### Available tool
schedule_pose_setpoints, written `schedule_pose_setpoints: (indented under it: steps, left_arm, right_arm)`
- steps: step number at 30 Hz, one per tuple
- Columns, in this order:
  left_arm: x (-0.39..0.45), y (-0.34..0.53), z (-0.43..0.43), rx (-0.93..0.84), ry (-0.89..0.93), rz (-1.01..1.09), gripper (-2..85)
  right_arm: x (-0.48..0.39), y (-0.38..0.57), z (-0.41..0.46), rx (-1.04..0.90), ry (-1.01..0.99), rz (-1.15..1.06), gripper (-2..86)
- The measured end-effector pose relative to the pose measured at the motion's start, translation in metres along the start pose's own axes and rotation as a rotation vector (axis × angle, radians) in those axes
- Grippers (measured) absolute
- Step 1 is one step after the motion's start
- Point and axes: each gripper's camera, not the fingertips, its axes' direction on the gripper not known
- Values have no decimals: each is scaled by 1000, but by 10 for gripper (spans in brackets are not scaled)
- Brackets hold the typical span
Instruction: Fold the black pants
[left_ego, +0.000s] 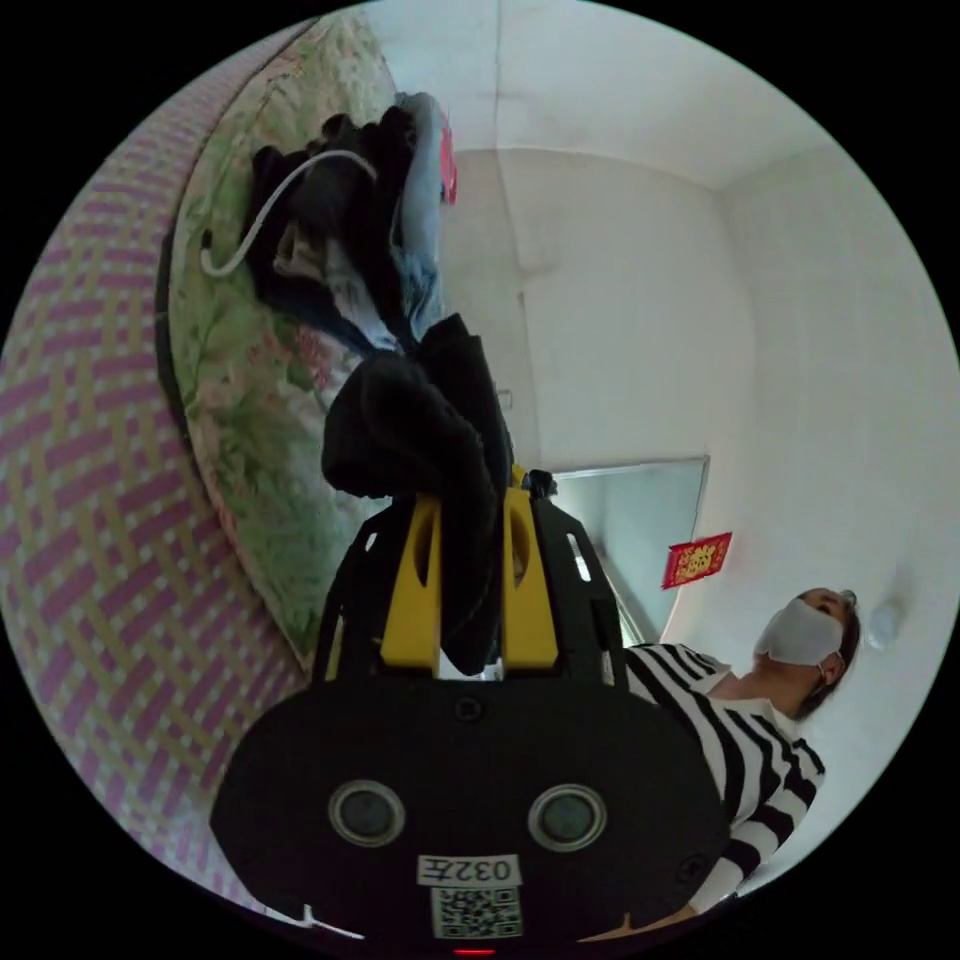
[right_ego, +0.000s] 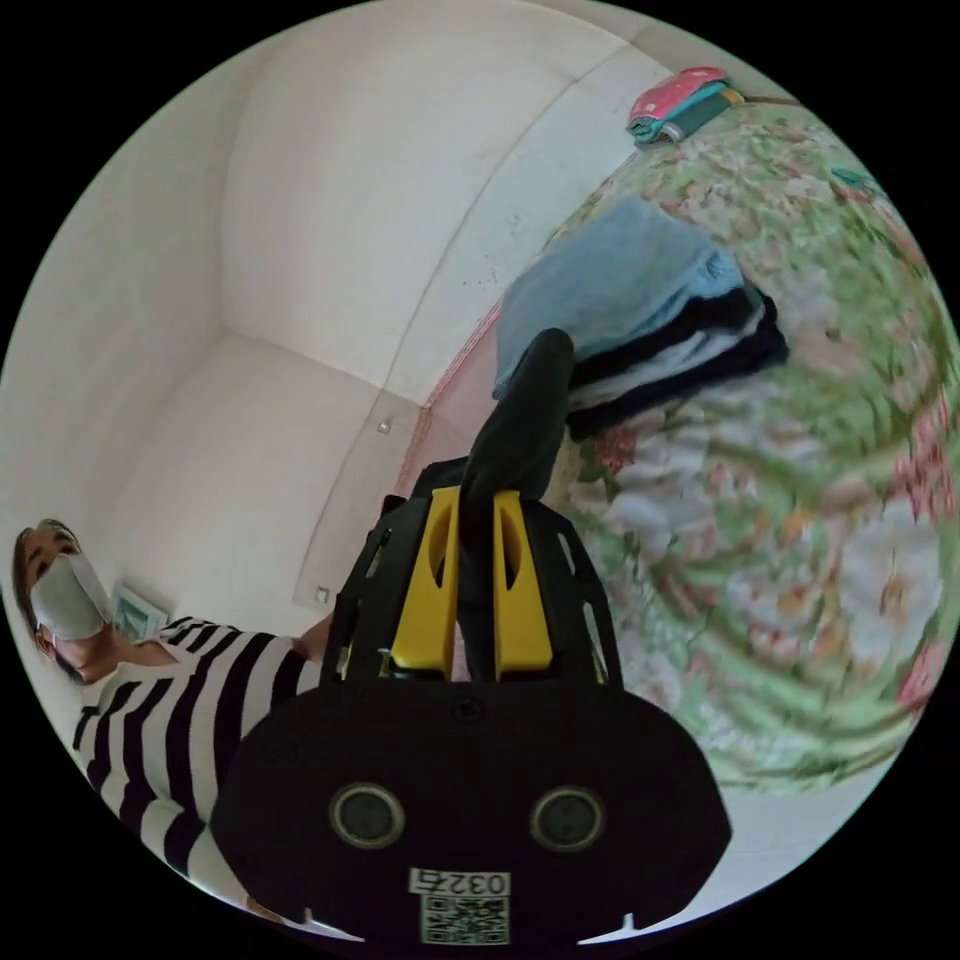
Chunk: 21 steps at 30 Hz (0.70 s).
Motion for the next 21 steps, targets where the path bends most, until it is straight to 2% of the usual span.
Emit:
schedule_pose_setpoints:
  steps: [5,12,15,18,19,20,21]
  left_arm:
    - [61,-88,18,74,-51,111,49]
    - [90,-183,40,135,-96,146,46]
    - [59,-216,49,134,-150,87,44]
    - [0,-233,59,120,-332,-29,43]
    - [-23,-233,60,132,-315,-35,45]
    - [-44,-229,58,165,-218,-55,47]
    - [-53,-227,59,183,-169,-61,48]
  right_arm:
    - [-6,-131,-49,-1,-32,-155,53]
    - [-16,-269,-99,13,-44,-226,53]
    - [19,-311,-93,-61,-18,-139,54]
    - [92,-326,-62,-149,58,37,49]
    - [123,-324,-50,-178,93,102,45]
    - [149,-317,-42,-189,90,143,42]
    - [158,-313,-40,-183,37,160,41]
